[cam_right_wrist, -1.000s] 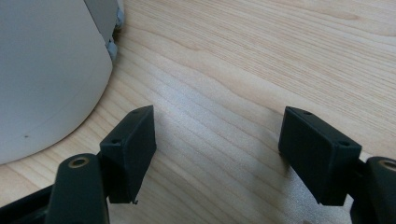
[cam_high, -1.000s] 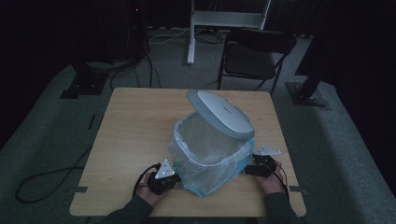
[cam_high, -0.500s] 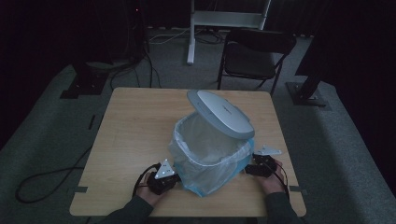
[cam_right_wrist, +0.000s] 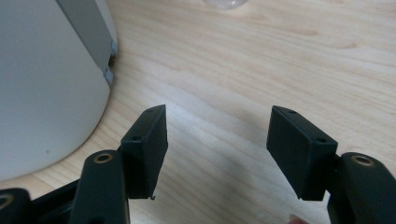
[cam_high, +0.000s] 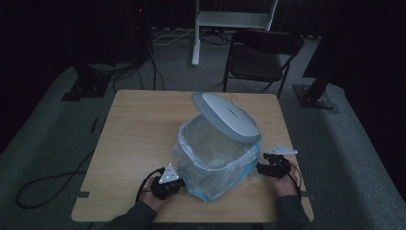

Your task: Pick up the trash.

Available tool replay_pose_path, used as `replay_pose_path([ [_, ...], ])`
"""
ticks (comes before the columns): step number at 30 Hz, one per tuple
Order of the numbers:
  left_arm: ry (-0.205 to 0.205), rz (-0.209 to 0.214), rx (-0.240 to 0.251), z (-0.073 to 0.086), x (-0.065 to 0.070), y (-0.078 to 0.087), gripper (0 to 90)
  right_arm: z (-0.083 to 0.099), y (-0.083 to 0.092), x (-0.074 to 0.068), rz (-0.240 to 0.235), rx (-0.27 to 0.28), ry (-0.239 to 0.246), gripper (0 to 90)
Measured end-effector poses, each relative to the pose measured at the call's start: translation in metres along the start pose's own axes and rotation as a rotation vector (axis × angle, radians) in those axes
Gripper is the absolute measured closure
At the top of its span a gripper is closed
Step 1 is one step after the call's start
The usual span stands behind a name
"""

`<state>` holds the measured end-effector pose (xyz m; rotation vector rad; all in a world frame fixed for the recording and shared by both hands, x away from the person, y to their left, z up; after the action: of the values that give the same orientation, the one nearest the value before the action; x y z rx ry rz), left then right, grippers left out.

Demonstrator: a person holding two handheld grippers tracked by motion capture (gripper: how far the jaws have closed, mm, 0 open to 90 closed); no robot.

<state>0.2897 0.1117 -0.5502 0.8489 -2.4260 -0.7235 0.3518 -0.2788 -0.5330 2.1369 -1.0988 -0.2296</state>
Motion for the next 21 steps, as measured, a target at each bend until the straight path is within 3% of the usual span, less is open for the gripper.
replay_pose_path([
  [10,0.002,0.002,0.001,0.000,0.000,0.000,90.0,-0.013,0.009,0.005,0.023,0.034,0.005,36.5],
  [21,0.001,0.001,-0.002,0.000,0.000,0.000,90.0,-0.042,0.026,0.021,0.061,0.097,0.001,37.0],
])
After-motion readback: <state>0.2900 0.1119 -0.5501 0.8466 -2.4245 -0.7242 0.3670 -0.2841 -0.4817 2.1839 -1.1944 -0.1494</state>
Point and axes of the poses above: each handheld gripper's, and its own axes: y roughly backward along the jaws, z roughly out of its underside, x roughly to its right, the point moved 2 cm from there along -y, roughly forward along the jaws, and after that the axes turned 15 degrees about y, right-handed, at the moved point
